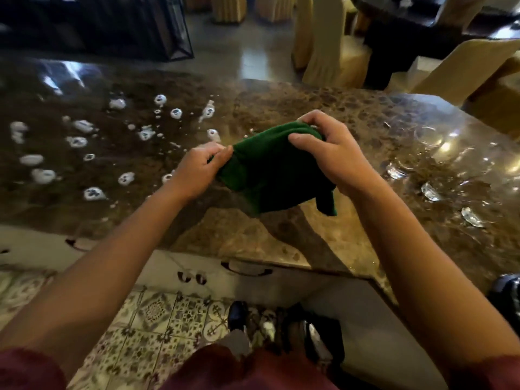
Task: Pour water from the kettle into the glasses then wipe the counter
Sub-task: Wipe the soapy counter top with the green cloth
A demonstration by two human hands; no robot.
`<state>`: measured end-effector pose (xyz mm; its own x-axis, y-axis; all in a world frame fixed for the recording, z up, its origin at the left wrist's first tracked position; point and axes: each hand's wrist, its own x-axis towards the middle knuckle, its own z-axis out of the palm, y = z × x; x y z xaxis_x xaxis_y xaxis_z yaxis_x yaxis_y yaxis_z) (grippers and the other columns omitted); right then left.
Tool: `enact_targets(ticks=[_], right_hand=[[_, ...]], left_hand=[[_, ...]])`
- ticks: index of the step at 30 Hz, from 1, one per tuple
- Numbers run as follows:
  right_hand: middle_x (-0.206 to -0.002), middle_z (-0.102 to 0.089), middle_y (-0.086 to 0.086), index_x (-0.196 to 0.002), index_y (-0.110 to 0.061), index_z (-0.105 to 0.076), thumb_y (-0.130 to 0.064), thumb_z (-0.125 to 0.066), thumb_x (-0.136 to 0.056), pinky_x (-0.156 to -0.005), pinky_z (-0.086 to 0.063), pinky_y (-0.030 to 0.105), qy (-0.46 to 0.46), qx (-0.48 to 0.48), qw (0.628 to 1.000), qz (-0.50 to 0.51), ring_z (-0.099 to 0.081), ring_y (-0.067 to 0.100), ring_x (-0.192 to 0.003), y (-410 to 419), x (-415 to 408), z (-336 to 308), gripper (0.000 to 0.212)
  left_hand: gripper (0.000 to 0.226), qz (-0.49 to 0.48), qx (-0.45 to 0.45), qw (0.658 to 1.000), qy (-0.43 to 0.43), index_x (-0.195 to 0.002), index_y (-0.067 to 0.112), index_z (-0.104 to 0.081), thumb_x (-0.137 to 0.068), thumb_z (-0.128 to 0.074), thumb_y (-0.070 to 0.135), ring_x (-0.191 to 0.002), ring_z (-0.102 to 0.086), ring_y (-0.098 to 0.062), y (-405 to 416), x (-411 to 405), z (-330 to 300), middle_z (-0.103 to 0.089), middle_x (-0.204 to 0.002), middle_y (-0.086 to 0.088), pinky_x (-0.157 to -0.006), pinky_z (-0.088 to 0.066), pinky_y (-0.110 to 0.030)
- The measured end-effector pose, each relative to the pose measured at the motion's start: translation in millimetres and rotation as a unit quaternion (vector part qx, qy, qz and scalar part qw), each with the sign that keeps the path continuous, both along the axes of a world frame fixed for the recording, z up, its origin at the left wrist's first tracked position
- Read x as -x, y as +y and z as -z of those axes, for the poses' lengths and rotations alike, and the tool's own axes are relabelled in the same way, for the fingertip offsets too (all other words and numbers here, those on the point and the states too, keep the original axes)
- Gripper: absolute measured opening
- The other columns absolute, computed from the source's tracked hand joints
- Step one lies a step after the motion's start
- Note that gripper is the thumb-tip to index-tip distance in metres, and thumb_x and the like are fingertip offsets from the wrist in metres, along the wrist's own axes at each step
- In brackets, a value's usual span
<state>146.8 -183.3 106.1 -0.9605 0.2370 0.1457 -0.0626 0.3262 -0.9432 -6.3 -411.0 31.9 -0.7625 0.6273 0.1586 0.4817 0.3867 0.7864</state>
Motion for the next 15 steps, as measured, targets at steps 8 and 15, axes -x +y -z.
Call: enact_targets(ticks=[8,15], right_hand=[[-0.098,-0.073,-0.002,-0.108,-0.021,-0.068,-0.023,-0.073,-0.095,-0.081,-0.061,0.039,-0.006,-0.077,0.984,-0.160,-0.072,0.014,-0.090,-85,9,-8,0.015],[-0.091,-0.073,-0.010,-0.093,-0.031,-0.073,-0.060,-0.073,-0.087,-0.081,-0.061,0.039,-0.097,-0.235,0.965,-0.070,-0.069,0.005,-0.084,-109,42,10,0.029]], left_hand=[[0.037,0.001,-0.125,0.988,-0.085,-0.131,0.024,-0.056,-0.101,-0.052,0.045,-0.098,-0.066,0.001,-65,-88,-19,-0.072,-0.104,0.013,-0.080,-0.049,-0.014],[0.032,-0.015,-0.107,0.983,-0.148,-0.075,0.020,-0.063,-0.098,-0.056,0.042,-0.060,-0.056,-0.004,-88,-60,-3,-0.060,-0.064,0.008,-0.055,-0.044,-0.022]])
